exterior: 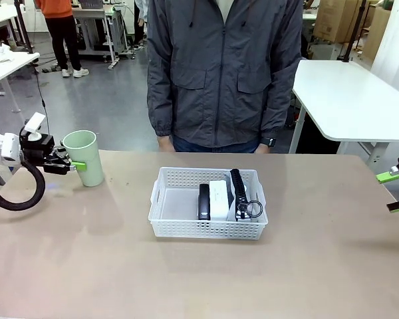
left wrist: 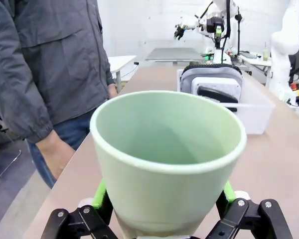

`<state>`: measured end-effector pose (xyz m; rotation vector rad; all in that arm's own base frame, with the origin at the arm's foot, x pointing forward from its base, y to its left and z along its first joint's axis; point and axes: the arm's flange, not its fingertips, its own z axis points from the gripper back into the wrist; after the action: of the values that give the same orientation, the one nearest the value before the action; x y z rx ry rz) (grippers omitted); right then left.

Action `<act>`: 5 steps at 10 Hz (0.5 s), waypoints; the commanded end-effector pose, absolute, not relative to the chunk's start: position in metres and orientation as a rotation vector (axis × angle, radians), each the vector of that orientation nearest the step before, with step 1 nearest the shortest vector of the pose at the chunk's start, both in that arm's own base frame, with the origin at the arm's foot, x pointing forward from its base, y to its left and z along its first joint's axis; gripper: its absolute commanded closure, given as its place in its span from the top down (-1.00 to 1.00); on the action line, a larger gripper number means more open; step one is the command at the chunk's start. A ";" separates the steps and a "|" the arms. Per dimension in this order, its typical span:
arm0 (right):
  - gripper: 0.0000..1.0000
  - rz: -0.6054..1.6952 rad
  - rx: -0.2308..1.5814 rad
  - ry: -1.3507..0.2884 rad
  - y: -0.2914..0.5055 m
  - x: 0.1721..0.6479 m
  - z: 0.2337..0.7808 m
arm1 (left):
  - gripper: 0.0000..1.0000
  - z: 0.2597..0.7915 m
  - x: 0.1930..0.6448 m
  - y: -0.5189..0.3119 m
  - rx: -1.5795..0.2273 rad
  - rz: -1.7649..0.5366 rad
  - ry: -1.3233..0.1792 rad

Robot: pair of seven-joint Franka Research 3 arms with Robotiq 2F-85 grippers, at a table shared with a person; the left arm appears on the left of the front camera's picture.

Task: Efficiently arrange items inside the basket to fit them all.
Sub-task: Pick up the Reusable plastic cup and place it inside the Organizing basket.

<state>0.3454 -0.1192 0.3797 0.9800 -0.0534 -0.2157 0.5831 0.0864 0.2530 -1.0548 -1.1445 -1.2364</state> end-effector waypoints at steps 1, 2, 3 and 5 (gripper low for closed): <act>1.00 -0.208 0.990 -0.059 -0.120 0.345 0.382 | 1.00 0.258 0.591 0.083 -1.098 -1.212 -1.139; 1.00 -0.208 0.990 -0.059 -0.120 0.345 0.382 | 1.00 0.261 0.594 0.081 -1.116 -1.172 -1.145; 1.00 -0.208 0.990 -0.059 -0.120 0.345 0.382 | 1.00 0.263 0.595 0.081 -1.131 -1.149 -1.151; 1.00 -0.208 0.990 -0.059 -0.120 0.345 0.382 | 1.00 0.263 0.596 0.081 -1.135 -1.127 -1.154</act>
<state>0.3454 -0.1192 0.3798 0.9800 -0.0535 -0.2157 0.5912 0.0799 0.2593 -1.1179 -1.1356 -1.1599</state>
